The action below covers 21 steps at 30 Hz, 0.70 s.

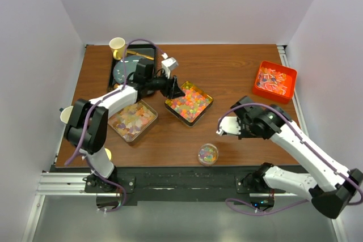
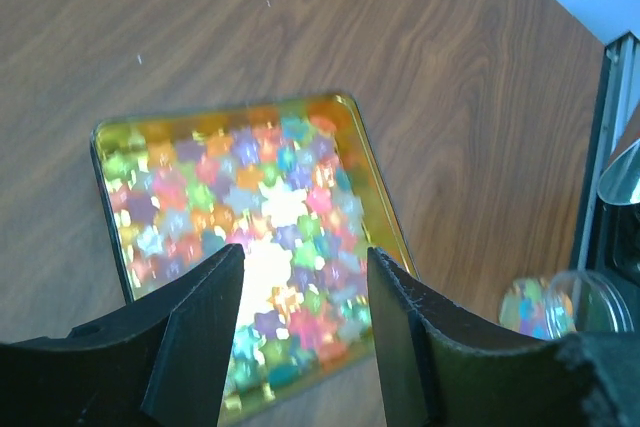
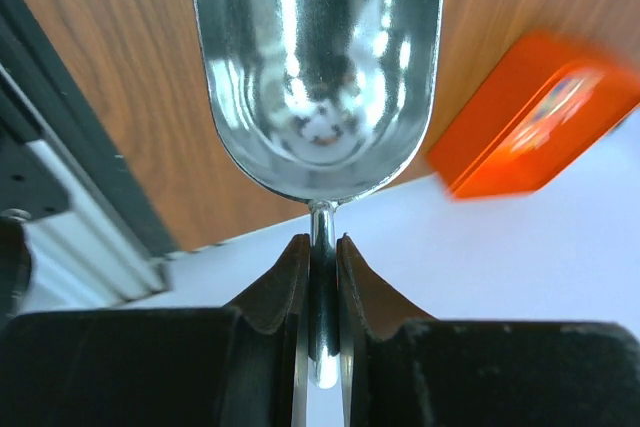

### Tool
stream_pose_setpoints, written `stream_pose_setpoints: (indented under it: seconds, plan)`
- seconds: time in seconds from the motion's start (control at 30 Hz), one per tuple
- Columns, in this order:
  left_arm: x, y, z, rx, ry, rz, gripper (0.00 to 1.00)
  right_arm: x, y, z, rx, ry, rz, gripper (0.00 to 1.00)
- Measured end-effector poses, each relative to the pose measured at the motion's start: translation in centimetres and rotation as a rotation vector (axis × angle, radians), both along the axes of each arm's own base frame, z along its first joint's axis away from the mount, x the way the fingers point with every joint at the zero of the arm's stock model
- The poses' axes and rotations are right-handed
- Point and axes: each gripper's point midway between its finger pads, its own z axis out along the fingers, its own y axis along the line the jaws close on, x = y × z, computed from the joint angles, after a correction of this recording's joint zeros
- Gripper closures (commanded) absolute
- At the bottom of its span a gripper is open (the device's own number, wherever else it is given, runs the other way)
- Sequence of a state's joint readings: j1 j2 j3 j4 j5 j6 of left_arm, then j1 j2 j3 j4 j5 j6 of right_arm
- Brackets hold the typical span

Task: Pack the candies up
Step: Place the fake candies in the packing bottle.

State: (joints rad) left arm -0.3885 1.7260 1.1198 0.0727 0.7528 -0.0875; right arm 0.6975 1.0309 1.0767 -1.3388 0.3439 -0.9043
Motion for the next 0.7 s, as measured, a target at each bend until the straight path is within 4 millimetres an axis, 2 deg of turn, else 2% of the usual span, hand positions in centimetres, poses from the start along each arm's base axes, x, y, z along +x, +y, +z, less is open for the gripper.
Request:
stream_pose_setpoints:
  seconds: [0.17, 0.3, 0.47, 0.7]
  plan:
    - [2.5, -2.4, 0.6, -0.001, -0.015, 0.007, 0.43, -1.3, -2.9, -0.6, 0.089, -0.037, -0.250, 1.00]
    - [4.0, -4.3, 0.8, 0.004, -0.029, 0.021, 0.43, -1.4, -3.9, -0.4, 0.165, -0.086, -0.411, 1.00]
    - [2.7, -6.5, 0.3, 0.009, -0.007, -0.002, 0.43, -0.8, -3.3, -0.6, 0.258, -0.076, -0.537, 1.00]
    - [-0.2, -7.6, -2.3, 0.045, 0.051, -0.043, 0.43, 2.2, -1.8, -0.2, 0.324, -0.114, -0.595, 1.00]
